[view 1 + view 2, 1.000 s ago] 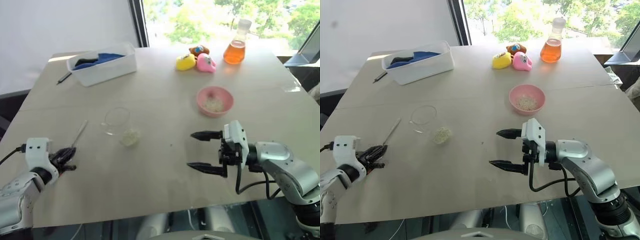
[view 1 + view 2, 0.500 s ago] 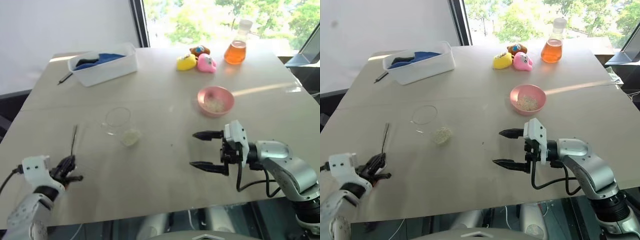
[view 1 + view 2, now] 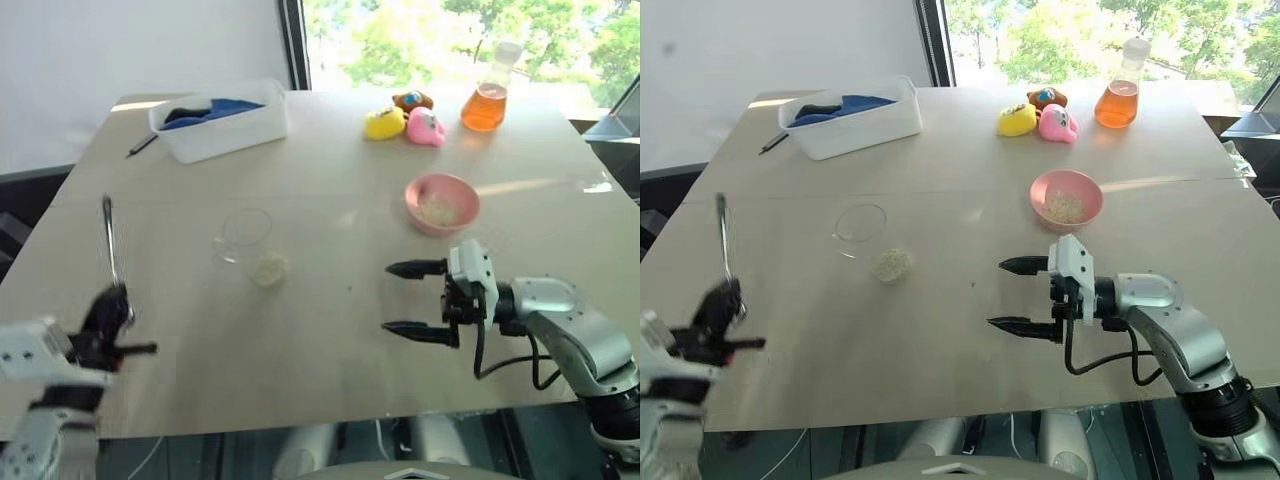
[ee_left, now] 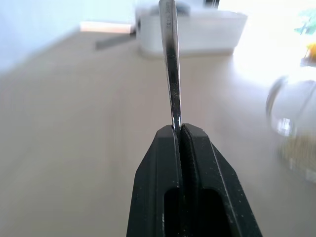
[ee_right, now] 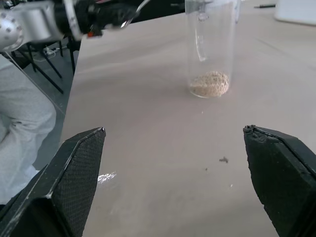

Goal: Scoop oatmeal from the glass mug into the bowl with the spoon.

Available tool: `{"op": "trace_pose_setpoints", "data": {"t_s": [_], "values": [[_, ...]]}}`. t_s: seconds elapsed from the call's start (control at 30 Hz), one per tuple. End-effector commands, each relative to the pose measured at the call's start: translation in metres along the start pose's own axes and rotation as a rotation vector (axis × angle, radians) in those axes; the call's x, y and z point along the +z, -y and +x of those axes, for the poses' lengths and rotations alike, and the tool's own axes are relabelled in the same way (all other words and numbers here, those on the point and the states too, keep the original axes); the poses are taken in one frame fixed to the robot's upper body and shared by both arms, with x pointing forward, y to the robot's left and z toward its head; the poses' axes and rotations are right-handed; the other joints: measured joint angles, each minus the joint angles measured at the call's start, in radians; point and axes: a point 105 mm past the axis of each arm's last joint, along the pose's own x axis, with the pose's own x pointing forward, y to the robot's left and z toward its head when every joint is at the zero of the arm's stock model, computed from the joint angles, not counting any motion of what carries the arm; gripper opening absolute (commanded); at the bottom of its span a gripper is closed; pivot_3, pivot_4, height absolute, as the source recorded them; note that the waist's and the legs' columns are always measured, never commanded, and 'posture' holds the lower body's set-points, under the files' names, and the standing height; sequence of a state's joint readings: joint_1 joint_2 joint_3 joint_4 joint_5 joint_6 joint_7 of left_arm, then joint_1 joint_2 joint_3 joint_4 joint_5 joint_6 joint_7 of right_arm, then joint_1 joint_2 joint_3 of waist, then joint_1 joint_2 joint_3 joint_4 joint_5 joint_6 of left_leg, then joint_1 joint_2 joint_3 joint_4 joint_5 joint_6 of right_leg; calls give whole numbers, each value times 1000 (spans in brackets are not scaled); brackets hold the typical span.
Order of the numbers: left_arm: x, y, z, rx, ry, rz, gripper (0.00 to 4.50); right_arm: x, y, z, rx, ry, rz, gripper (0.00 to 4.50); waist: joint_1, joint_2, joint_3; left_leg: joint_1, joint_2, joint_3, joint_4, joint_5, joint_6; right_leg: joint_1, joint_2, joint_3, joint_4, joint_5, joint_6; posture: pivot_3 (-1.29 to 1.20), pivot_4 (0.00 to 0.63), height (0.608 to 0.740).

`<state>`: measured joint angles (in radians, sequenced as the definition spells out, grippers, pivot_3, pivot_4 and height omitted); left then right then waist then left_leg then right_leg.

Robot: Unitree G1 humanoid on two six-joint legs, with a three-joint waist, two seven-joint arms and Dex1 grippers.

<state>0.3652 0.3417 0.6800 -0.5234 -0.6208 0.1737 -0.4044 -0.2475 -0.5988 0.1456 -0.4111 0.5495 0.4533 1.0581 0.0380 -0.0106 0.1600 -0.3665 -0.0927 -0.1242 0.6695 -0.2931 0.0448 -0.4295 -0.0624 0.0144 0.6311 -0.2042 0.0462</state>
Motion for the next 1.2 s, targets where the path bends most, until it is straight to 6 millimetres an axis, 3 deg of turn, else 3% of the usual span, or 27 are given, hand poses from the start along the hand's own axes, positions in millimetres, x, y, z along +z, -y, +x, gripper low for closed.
{"op": "trace_pose_setpoints", "data": {"t_s": [0.03, 0.23, 0.33, 0.47, 0.63, 0.87, 1.2], "values": [[39, 29, 15, -140, 115, 23, 47, 6, 11, -1, -49, 12, 0, 4500, -2, 0, 0, 0, 0, 1, 0, 0, 0, 0, 0, 0, 0, 0, 0, 0, 150, 740], [71, 92, 30, -448, 168, 20, 47, 27, 35, -11, -164, 101, 48, 4500, -17, 0, 1, 0, 0, 3, -1, 0, 0, -1, 0, 3, -1, 0, -1, 0, 150, 740], [70, 132, 25, -677, 124, 31, 47, 49, 48, -12, -219, 244, 150, 4500, -23, 0, 1, 0, 0, 3, -1, 0, 0, -1, 0, 3, -1, 0, -1, 0, 150, 740], [58, 163, 14, -888, 47, 62, 47, 76, 51, -5, -209, 357, 223, 4500, -31, 4, 3, 1, 0, 4, -3, 0, 0, -1, 1, 5, -1, 1, -1, 0, 150, 740], [33, 174, 7, -982, -26, 120, 47, 87, 42, 7, -170, 362, 288, 4500, -28, 5, 3, 1, 0, 4, -4, 0, 0, -2, 1, 5, -1, 1, -1, 0, 150, 740], [22, 172, 15, -974, 18, 300, 47, 88, 10, 21, -15, 276, 383, 4500, -25, 6, 4, 0, 0, 4, -4, 0, 0, -3, 1, 5, -1, 1, -1, 0, 150, 740], [16, 186, 9, -1019, 46, 301, 47, 86, 15, 37, -61, 248, 371, 4500, -26, 6, 4, 0, 0, 3, -4, 0, 0, -3, 1, 4, -1, 1, -1, 0, 150, 740]]}}
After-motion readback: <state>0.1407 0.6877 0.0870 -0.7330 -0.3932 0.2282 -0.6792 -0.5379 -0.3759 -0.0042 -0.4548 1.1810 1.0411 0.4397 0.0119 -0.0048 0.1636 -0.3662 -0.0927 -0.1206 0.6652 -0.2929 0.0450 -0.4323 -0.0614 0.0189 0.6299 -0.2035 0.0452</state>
